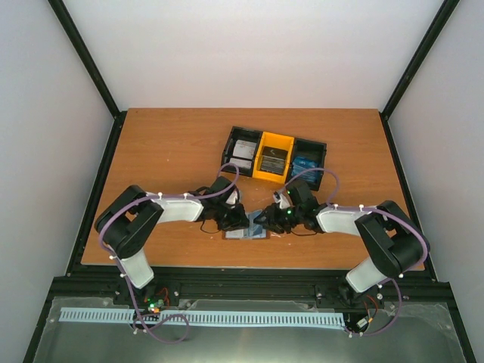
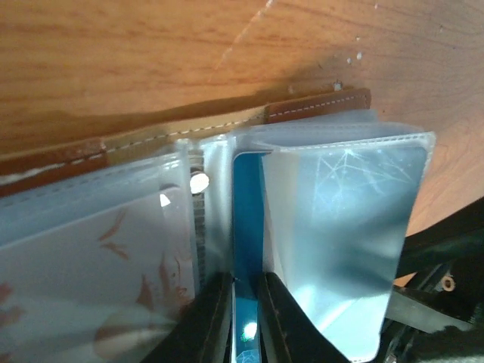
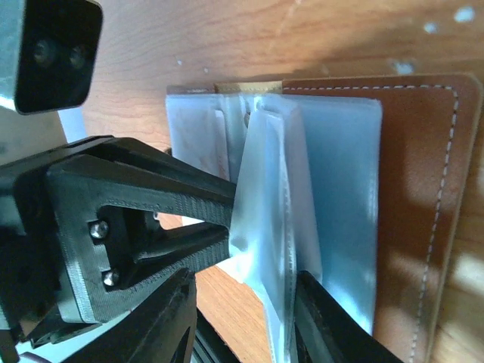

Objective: Put the credit cards into the card holder
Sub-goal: Turn over the card slot in the card holder.

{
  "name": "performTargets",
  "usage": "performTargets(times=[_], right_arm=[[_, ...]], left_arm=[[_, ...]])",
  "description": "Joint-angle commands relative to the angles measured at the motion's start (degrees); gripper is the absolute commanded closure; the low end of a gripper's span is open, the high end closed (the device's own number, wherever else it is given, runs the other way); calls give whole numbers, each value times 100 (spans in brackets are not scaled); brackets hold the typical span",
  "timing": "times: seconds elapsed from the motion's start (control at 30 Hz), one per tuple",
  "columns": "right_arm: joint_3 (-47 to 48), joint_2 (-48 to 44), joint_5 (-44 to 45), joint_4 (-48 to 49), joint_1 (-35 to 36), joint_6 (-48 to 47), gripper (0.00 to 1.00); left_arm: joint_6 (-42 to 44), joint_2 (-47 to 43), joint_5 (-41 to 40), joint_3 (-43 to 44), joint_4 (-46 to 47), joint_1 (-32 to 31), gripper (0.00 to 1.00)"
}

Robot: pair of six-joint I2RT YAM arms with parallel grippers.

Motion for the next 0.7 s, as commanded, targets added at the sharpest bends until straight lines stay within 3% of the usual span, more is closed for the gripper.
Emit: performTargets(times=[0.0, 0.33, 0.67], right_arm=[[218, -61, -49, 133, 42, -218, 66], [498, 81, -402, 2, 47, -548, 66], [682, 348, -655, -154, 122, -784, 65]], left_arm=[[109, -222, -418, 241, -725, -58, 87], [-177, -592, -1139, 558, -1593, -60, 82], [-432, -817, -1788, 570, -1949, -57, 89]])
